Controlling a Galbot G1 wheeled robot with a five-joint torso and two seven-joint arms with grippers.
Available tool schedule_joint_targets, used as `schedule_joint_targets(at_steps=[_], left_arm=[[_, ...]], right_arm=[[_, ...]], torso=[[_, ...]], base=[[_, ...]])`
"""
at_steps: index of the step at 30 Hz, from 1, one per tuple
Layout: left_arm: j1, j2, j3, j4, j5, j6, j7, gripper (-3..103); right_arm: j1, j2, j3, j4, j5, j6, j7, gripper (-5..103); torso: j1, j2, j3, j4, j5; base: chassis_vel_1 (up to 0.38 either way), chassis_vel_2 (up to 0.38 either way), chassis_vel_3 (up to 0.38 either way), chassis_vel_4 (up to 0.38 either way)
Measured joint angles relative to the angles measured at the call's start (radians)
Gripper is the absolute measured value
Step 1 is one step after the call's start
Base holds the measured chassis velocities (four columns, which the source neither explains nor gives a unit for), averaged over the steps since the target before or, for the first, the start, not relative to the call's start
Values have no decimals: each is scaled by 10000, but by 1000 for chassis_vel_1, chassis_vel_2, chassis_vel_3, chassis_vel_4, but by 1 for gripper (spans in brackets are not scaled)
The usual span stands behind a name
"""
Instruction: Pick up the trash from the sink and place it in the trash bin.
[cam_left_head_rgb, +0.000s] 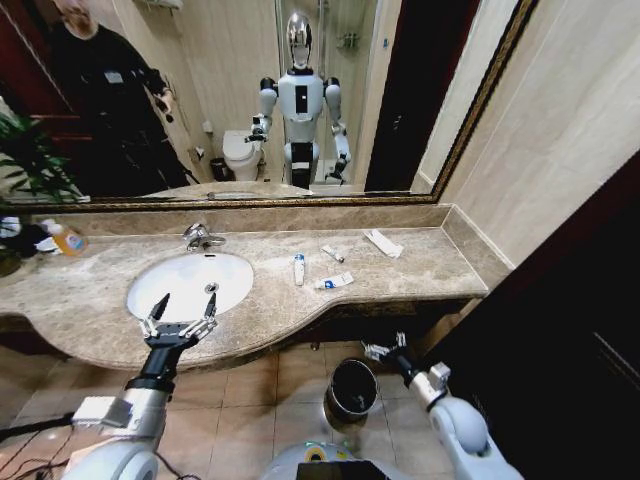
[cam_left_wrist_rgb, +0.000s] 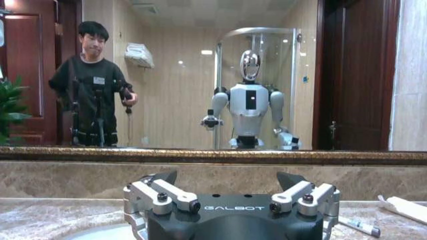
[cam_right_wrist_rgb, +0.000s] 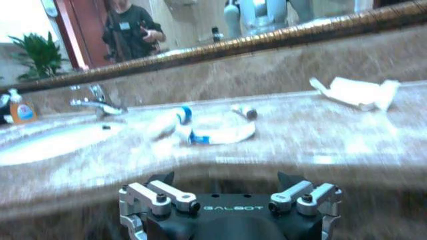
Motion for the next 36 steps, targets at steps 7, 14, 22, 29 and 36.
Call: schedule_joint_targets(at_steps=[7,14,22,29,36], left_arm=[[0,0,0,0,1,0,0,100],[0,0,0,0,0,0,0,100],[0,0,0,0,1,0,0,100],[0,0,0,0,0,0,0,100],[0,0,0,0,0,-1,0,100]], right_arm=[[1234,-458,-822,-26,357,-621,831,100],[2589,-748,-1854,-581,501,-840,944,100],[3956,-675,-3008,-1330,672,-1168,1293,100],[4670,-454,-3918,-1717,944,-1568,2488,100],[5110,-226,-4497,-1934,1510,-1987,3511,100]], torso=[[0,0,0,0,1],[0,0,1,0,0],[0,-1,1,1,0],[0,0,1,0,-1],[1,0,1,0,-1]], base=[[0,0,0,0],[0,0,0,0],[0,0,0,0],[0,0,0,0],[0,0,0,0]])
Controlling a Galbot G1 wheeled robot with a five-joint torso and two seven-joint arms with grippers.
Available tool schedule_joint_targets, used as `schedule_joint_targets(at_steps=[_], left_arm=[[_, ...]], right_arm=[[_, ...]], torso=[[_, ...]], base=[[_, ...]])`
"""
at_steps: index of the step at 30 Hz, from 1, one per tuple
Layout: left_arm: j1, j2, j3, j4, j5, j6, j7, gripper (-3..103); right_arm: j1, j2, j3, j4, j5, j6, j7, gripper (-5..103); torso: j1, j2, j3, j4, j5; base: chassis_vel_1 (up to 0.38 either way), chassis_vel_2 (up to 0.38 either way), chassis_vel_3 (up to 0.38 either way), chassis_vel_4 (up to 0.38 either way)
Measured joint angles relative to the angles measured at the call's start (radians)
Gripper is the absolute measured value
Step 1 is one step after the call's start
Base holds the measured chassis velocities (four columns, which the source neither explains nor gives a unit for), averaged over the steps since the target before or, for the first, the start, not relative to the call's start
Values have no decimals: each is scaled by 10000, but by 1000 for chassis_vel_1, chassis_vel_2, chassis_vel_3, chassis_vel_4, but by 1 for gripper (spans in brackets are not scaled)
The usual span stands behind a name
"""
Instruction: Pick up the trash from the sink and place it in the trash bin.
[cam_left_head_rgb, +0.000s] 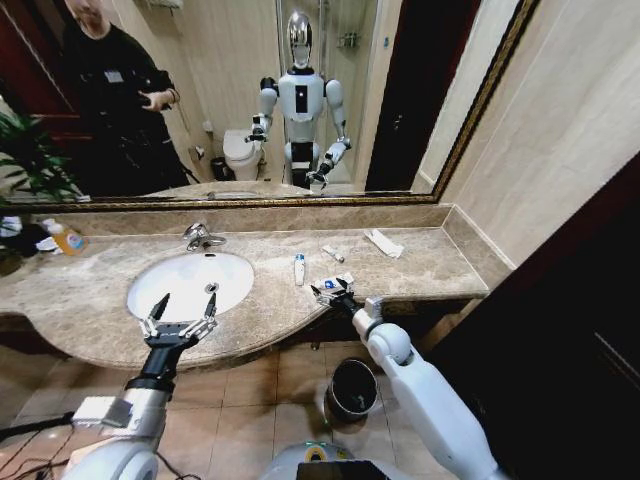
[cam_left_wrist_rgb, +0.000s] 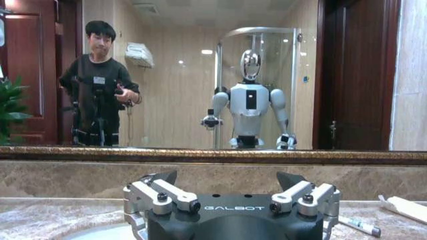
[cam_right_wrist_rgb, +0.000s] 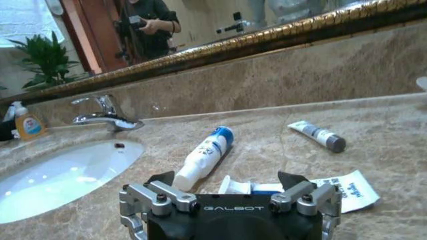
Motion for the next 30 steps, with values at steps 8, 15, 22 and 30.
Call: schedule_joint_targets(at_steps=[8,15,22,30], left_arm=[[0,0,0,0,0,0,0,100],[0,0,0,0,0,0,0,100],[0,0,0,0,0,0,0,100],[0,0,0,0,0,0,0,100]], right_arm=[[166,98,-138,-217,125,-146,106,100],[219,155,-128,-364,122,-160,103,99],[262,162,-111,-497,86,-157,62,73],[245,195,-190,-527,41,-153,54,57]], torso=[[0,0,0,0,0],[0,0,0,0,0],[0,0,0,0,0],[-1,0,0,0,0]], base=[[0,0,0,0],[0,0,0,0],[0,0,0,0],[0,0,0,0]])
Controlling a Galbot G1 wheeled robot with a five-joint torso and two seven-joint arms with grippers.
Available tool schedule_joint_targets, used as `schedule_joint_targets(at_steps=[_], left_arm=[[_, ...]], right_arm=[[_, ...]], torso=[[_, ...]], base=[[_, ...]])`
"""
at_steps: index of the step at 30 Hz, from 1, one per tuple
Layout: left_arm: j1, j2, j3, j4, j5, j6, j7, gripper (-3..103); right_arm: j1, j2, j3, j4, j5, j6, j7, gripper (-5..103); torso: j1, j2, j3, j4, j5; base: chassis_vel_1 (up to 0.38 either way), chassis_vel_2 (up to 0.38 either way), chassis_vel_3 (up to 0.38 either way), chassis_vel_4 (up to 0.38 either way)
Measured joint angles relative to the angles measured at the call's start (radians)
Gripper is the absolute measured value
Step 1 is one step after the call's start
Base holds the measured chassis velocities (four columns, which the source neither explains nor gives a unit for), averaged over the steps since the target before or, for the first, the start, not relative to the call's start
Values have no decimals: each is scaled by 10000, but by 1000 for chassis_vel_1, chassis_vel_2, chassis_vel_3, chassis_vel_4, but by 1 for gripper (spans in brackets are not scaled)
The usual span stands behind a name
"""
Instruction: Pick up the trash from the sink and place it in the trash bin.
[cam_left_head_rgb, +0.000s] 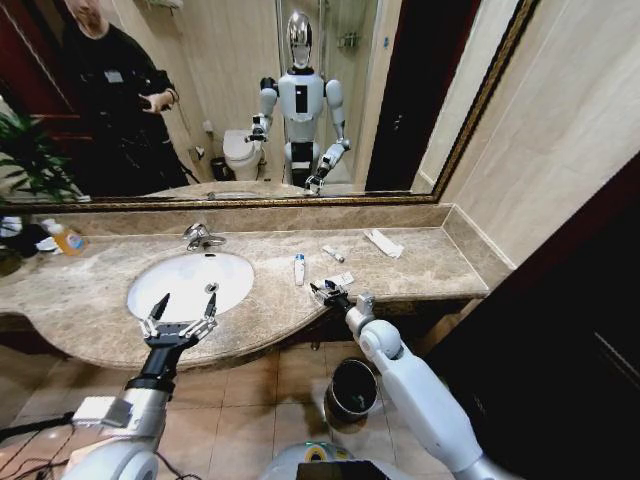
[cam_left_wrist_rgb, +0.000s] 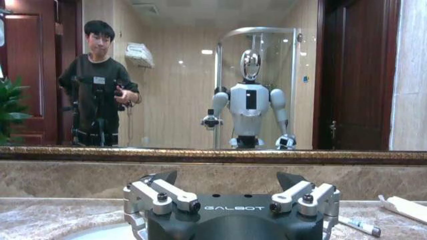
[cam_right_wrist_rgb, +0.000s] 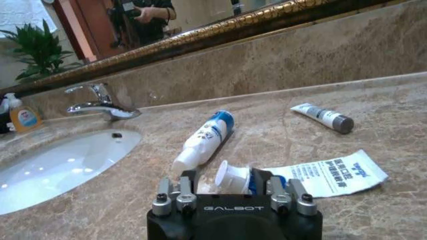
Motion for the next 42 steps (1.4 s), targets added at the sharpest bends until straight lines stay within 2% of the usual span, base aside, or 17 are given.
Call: schedule_joint_targets(at_steps=[2,3,5,7,9,11,22,31,42], left_arm=[[0,1,0,0,0,0,0,100],[0,1,0,0,0,0,0,100],[0,0,0,0,0,0,0,100],[0,0,0,0,0,0,0,100],[0,0,0,0,0,0,0,100],[0,0,0,0,0,0,0,100],[0,0,0,0,0,0,0,100],[0,0,0,0,0,0,0,100],[0,0,0,0,0,0,2,100]], right_arm=[[1,11,-17,0,-5,0,7,49],[1,11,-17,0,-5,0,7,49],[6,14,-38,20,-9,1,22,39],[5,13,-47,34,-10,1,31,39],[3,11,-67,62,-21,13,42,28],[-18,12,-76,72,-48,31,42,21],[-147,44,-58,289,-128,55,95,21],[-534,-290,355,1419,-103,55,217,21],[-2896,-982,1863,3841,22,-12,270,21]], torso=[[0,0,0,0,0],[0,0,0,0,0],[0,0,0,0,0],[0,0,0,0,0],[0,0,0,0,1],[0,1,-1,0,1],[1,1,0,0,2],[1,1,0,0,3],[1,1,-1,1,3]], base=[[0,0,0,0],[0,0,0,0],[0,0,0,0],[0,0,0,0],[0,0,0,0],[0,0,0,0],[0,0,0,0],[0,0,0,0],[0,0,0,0]])
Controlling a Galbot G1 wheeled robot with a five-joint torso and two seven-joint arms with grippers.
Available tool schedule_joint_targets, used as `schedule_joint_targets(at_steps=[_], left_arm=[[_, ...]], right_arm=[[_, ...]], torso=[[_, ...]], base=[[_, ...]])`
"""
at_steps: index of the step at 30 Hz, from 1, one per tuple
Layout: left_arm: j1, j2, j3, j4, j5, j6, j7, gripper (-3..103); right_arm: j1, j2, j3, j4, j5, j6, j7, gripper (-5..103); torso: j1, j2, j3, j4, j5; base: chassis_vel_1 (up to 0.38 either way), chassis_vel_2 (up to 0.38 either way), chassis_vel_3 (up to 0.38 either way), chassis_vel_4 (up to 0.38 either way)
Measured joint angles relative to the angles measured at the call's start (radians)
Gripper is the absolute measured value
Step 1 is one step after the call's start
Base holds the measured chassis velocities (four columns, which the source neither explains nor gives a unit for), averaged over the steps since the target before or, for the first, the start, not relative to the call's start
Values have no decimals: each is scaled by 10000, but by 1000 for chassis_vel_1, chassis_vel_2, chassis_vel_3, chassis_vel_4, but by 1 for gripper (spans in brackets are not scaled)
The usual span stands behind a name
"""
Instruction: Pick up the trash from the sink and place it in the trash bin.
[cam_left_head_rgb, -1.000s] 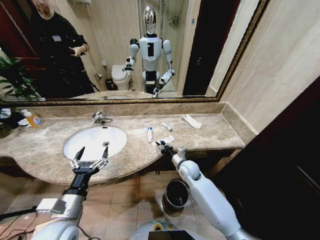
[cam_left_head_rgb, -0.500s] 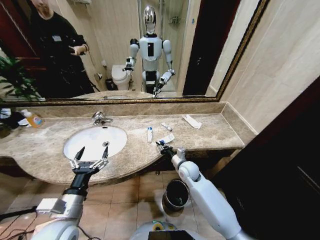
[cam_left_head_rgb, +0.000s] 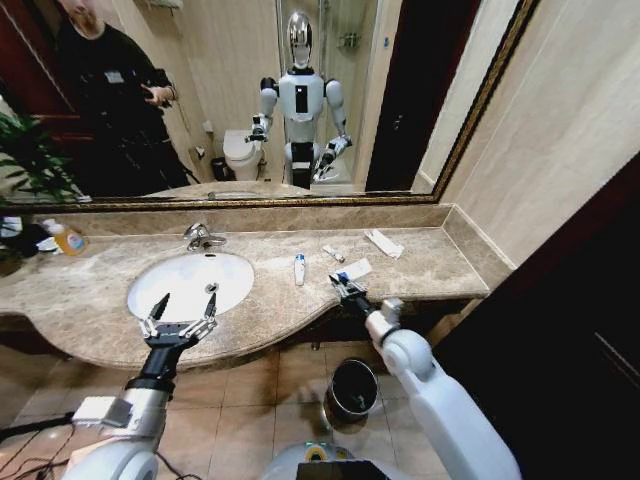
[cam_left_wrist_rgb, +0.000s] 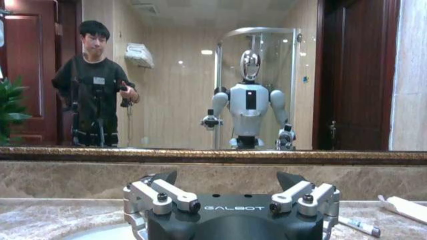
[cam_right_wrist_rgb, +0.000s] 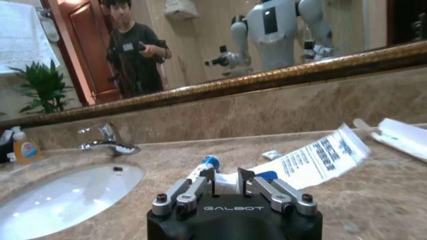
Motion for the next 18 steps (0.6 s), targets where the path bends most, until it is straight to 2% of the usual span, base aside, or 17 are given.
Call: schedule_joint_targets(at_steps=[5,11,18], left_arm=[[0,0,0,0,0,0,-2,100],[0,0,0,1,0,0,-2,100],[0,1,0,0,0,0,-2,100]], right_arm=[[-1657,77,490,863,-297,189,22,21],[-3049,463,817,825,-989,676,-157,21],[-3244,1047,749,-391,-1573,899,-315,21]], torso=[[-1,0,0,-1,0],[-1,-1,-1,-2,-2],[-1,-1,0,-1,-2]], base=[[0,0,0,0],[0,0,0,0],[0,0,0,0]])
